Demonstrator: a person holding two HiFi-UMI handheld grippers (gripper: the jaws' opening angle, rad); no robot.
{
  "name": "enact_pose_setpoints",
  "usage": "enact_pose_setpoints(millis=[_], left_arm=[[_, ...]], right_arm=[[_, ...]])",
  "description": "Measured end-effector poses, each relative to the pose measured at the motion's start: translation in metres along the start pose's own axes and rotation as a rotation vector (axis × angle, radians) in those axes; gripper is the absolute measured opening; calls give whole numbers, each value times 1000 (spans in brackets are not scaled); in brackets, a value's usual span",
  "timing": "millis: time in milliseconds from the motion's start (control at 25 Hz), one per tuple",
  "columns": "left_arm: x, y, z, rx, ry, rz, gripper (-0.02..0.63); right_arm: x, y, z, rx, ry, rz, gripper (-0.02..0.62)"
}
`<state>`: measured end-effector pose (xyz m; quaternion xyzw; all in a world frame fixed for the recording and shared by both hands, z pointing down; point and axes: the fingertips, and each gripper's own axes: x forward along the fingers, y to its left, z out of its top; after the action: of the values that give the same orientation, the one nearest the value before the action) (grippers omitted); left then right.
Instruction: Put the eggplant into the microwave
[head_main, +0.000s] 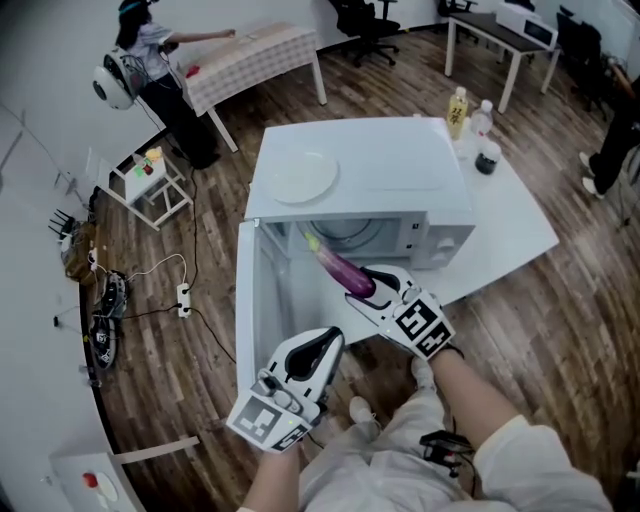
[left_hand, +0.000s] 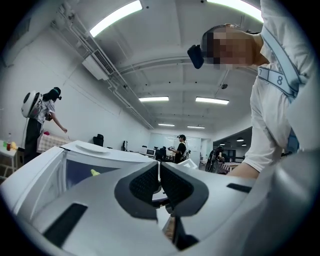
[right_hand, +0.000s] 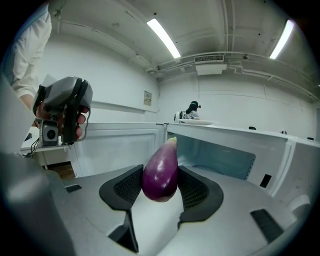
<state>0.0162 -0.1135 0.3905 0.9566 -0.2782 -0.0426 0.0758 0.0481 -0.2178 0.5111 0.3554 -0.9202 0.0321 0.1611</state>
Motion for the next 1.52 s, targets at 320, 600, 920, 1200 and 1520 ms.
enact_pose_setpoints(millis=[320,600,920,1200,1520], left_arm=[[13,10,-10,-3,-19,24,3],[22,19,-23,-10,2,43,3],[34,37,-28,-11,-1,73,3],[41,45,-37,-21,17,74,3],[51,77,-57,-37,37,135,3]], right_arm=[[20,-22,-25,33,31,-9,236],[42,-42,-37,49,50,-26,236],[69,-68,-51,82,77,-76,236],[90,-87,-54,87,98,-116,236],[106,-104,-62,132,102,-175,236]])
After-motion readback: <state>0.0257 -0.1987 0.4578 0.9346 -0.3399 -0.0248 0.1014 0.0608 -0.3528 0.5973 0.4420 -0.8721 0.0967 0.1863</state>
